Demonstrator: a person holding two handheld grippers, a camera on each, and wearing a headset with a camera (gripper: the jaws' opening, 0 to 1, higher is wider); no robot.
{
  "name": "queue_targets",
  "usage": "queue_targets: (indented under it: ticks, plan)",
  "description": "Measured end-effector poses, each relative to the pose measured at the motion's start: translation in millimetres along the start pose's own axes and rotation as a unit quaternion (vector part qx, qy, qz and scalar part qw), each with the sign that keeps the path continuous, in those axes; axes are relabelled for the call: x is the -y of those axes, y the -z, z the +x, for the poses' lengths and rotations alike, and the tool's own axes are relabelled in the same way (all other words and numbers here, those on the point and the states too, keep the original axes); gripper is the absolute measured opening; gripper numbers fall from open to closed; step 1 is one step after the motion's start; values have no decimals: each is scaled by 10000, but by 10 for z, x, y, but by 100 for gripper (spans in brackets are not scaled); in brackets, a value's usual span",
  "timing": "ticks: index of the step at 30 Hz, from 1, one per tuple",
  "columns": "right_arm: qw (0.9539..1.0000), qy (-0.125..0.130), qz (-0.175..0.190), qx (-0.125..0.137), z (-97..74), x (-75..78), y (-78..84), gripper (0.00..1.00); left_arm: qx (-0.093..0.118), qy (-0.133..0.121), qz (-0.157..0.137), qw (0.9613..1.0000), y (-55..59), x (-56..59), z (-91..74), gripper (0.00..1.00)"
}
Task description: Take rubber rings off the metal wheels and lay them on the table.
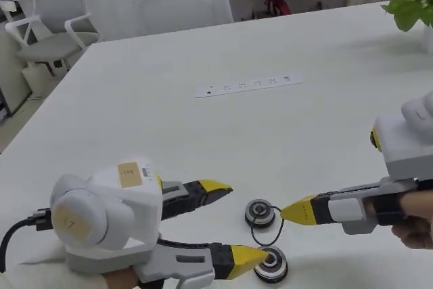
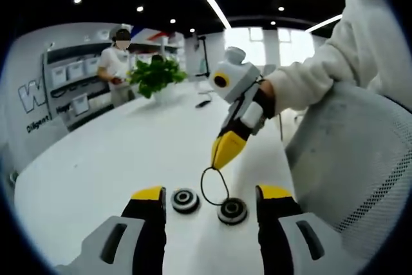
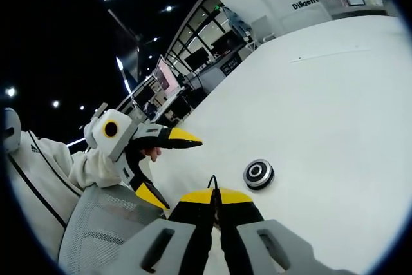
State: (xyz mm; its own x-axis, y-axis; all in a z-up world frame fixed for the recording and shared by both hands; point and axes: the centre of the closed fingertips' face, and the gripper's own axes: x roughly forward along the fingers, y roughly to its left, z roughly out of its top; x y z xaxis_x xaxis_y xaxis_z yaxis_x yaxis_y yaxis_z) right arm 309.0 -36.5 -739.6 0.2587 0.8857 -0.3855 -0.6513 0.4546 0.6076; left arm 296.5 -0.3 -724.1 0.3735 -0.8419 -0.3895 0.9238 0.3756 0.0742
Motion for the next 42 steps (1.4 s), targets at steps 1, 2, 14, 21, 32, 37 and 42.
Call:
queue_targets:
  ticks: [1, 2, 14, 21, 32, 37, 42]
  plan:
    - [10000, 3, -14, 14, -1, 0, -9, 0, 25, -15, -34, 10000, -2, -8, -24, 59]
    - [10000, 6, -24, 21, -3, -2, -13, 0, 35, -37, -46, 10000, 0, -13, -42, 60]
    - [9997, -59, -48, 246, -26, -65, -129, 0, 128, -333, -24, 9994, 14, -105, -223, 72]
    - [9996, -110, -89, 254, -1, -113, -149, 0, 226, -313, 50, 9992, 22, -71, -287, 80]
    - [9992, -245, -153, 283, 49, -242, -185, 0, 156, -425, -158, 9988, 151, -86, -415, 89]
    - [9991, -279, -211, 245, 79, -288, -176, 0, 200, -535, -299, 9979, 183, -122, -469, 94]
    - [9989, -312, -264, 214, 108, -334, -162, 0, 180, -584, -389, 9974, 250, -115, -505, 98]
